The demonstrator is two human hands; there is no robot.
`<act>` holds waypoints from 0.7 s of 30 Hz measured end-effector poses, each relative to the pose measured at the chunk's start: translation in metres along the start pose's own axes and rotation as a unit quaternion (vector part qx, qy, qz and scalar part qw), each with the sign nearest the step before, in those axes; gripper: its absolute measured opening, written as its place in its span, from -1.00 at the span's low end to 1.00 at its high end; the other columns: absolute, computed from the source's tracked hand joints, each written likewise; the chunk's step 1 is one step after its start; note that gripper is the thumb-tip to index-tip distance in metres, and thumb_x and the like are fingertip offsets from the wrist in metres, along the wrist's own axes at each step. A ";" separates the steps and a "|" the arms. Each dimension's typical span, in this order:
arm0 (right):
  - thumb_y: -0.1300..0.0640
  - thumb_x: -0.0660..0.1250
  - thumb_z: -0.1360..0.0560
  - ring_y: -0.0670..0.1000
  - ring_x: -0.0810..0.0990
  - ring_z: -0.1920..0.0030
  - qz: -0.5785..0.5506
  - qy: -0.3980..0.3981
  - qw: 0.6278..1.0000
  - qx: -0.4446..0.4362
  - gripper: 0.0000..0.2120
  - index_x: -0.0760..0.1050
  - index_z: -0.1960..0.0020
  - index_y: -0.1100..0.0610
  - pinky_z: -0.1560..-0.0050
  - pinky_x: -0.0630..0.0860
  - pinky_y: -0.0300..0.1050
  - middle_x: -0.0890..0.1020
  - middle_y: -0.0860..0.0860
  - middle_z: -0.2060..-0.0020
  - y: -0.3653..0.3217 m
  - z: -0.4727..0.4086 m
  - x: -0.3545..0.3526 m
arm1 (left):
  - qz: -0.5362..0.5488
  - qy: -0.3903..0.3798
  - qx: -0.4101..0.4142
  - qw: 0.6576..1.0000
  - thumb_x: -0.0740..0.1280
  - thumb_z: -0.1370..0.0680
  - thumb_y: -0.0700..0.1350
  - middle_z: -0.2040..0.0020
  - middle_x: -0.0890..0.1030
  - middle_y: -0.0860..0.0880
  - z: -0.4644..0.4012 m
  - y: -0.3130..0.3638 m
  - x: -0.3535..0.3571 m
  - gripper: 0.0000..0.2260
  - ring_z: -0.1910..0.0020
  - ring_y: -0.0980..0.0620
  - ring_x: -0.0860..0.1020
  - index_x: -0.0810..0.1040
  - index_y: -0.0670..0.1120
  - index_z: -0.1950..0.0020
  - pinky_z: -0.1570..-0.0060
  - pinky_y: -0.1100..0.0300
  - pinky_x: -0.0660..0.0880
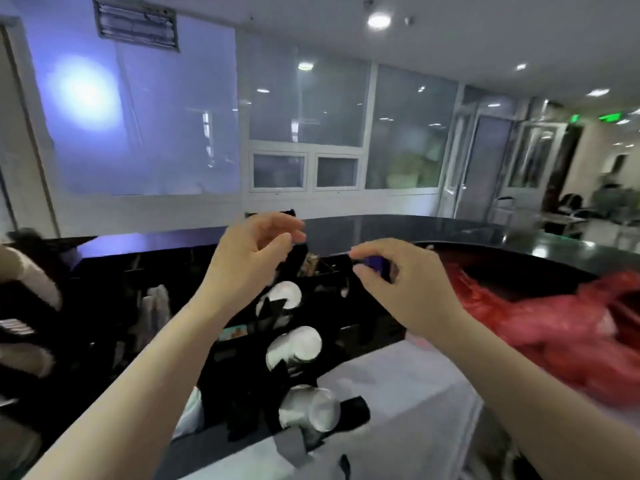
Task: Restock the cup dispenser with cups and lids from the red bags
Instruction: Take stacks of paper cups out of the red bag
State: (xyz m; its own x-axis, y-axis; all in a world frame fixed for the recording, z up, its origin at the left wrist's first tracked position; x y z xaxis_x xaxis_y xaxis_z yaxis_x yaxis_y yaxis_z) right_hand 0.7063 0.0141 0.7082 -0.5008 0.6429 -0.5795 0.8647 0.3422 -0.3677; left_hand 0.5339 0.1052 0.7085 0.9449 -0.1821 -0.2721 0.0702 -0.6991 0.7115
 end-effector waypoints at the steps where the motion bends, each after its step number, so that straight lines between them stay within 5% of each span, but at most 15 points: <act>1: 0.19 0.43 -0.44 -0.31 0.54 0.18 0.015 0.010 1.000 0.021 -0.86 0.66 0.03 0.01 0.07 0.40 -0.47 0.60 -0.30 0.21 0.025 0.011 -0.027 | 0.013 -0.014 0.008 1.000 0.24 -0.49 -0.13 0.11 0.69 0.18 -0.005 0.009 0.035 -0.78 0.08 0.19 0.63 0.60 0.17 0.06 0.02 0.35 0.48; 3: 0.21 0.42 -0.44 -0.19 0.60 0.15 0.040 0.030 0.997 0.065 -0.86 0.67 0.04 0.04 0.01 0.48 -0.34 0.67 -0.17 0.18 0.072 0.034 -0.079 | 0.037 -0.039 0.025 0.998 0.24 -0.49 -0.16 0.12 0.68 0.19 -0.012 0.026 0.104 -0.76 0.10 0.23 0.62 0.59 0.16 0.07 0.04 0.38 0.48; 7: 0.22 0.41 -0.44 -0.29 0.58 0.10 0.077 0.055 0.986 0.137 -0.84 0.67 0.03 0.01 0.01 0.39 -0.50 0.63 -0.24 0.16 0.154 0.084 -0.166 | 0.084 -0.096 0.032 0.991 0.25 -0.53 -0.28 0.15 0.69 0.18 -0.021 0.050 0.235 -0.71 0.17 0.21 0.62 0.59 0.13 0.07 0.20 0.37 0.50; 11: 0.20 0.44 -0.44 -0.47 0.51 0.15 0.126 0.088 0.972 0.178 -0.83 0.66 0.06 -0.04 0.09 0.31 -0.61 0.56 -0.39 0.23 0.222 0.127 -0.238 | 0.095 -0.139 0.054 0.984 0.27 -0.52 -0.27 0.17 0.68 0.15 -0.035 0.077 0.348 -0.72 0.09 0.22 0.62 0.59 0.12 0.06 0.01 0.29 0.51; 15: 0.19 0.44 -0.43 -0.35 0.57 0.13 0.159 0.124 0.952 0.232 -0.81 0.64 0.07 -0.10 0.05 0.43 -0.46 0.59 -0.36 0.21 0.290 0.166 -0.293 | 0.111 -0.178 0.060 0.976 0.26 -0.50 -0.30 0.15 0.67 0.14 -0.045 0.091 0.445 -0.73 0.12 0.29 0.61 0.60 0.07 0.05 0.04 0.40 0.48; 19: 0.22 0.43 -0.44 -0.33 0.56 0.16 0.186 0.148 0.928 0.287 -0.83 0.67 0.07 -0.02 0.06 0.37 -0.52 0.65 -0.25 0.18 0.357 0.203 -0.331 | 0.117 -0.221 0.052 0.967 0.26 -0.49 -0.30 0.12 0.68 0.13 -0.046 0.079 0.533 -0.72 0.07 0.24 0.62 0.61 0.07 0.05 -0.01 0.29 0.51; 21: 0.25 0.43 -0.43 -0.24 0.60 0.12 0.202 0.148 0.915 0.315 -0.82 0.67 0.07 -0.02 0.00 0.44 -0.37 0.65 -0.22 0.18 0.392 0.217 -0.346 | 0.119 -0.233 0.049 0.964 0.25 -0.47 -0.31 0.14 0.67 0.16 -0.049 0.067 0.576 -0.68 0.08 0.25 0.62 0.59 0.12 0.09 0.00 0.28 0.51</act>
State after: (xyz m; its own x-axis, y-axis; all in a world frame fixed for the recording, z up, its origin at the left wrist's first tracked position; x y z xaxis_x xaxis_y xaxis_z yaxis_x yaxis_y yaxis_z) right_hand 1.2107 -0.2231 0.6066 -0.0323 0.8197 -0.5718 0.7361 -0.3675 -0.5684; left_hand 1.0989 -0.0122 0.6310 0.6827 -0.6203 -0.3863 -0.1834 -0.6572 0.7311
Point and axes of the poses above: each hand's wrist, its own z-axis away from the middle knuckle, its own x-axis out of the palm, y = z × x, the point moved 9 cm from there along -z, towards the middle knuckle
